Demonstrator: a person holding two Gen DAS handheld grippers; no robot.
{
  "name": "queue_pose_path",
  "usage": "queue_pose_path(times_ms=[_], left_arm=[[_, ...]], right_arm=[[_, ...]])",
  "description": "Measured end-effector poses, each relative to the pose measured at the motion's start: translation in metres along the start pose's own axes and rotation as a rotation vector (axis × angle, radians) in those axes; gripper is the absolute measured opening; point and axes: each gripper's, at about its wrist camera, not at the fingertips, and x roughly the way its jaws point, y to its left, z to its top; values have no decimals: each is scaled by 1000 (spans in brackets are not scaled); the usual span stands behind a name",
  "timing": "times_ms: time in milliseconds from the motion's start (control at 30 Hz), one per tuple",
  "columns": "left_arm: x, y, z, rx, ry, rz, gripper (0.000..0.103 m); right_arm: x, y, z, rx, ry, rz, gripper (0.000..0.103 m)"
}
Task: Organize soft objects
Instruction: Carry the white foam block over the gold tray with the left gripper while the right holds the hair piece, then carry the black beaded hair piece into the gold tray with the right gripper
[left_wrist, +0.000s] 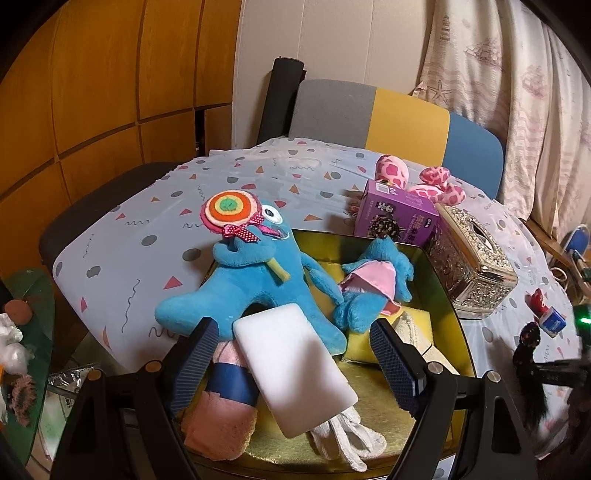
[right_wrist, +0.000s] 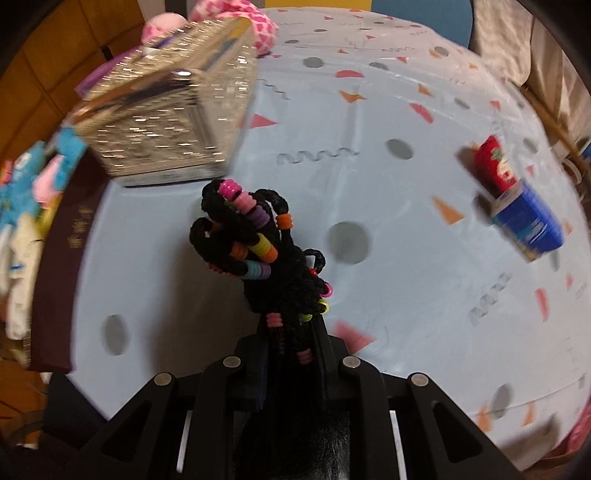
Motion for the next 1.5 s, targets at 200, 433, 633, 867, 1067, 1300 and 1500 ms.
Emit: queue_pose_path(times_ms=[200, 433, 633, 867, 1067, 1300, 1500], left_arm=[[3, 1, -2, -9, 10, 0, 85], [3, 4, -3, -10, 5, 1, 84], [0, 10, -1, -29, -6, 6, 85], [2, 10, 0, -25, -3, 17, 84], [-2, 2, 1, 4, -10, 17, 85], [-3, -1, 2, 15, -12, 14, 84], [-5, 2, 2, 9, -16, 15, 84]], right_arm=[[-4, 16, -20, 25, -17, 47, 19], [-15, 33, -26, 39, -43, 101, 19], [-33, 53, -25, 29, -92, 144, 19], [-43, 80, -29, -19, -118, 213, 19], [-53, 99, -23, -76, -151, 265, 19], [-74, 138, -10, -173, -195, 315, 19], [-87, 173, 9, -252, -225, 358, 19]])
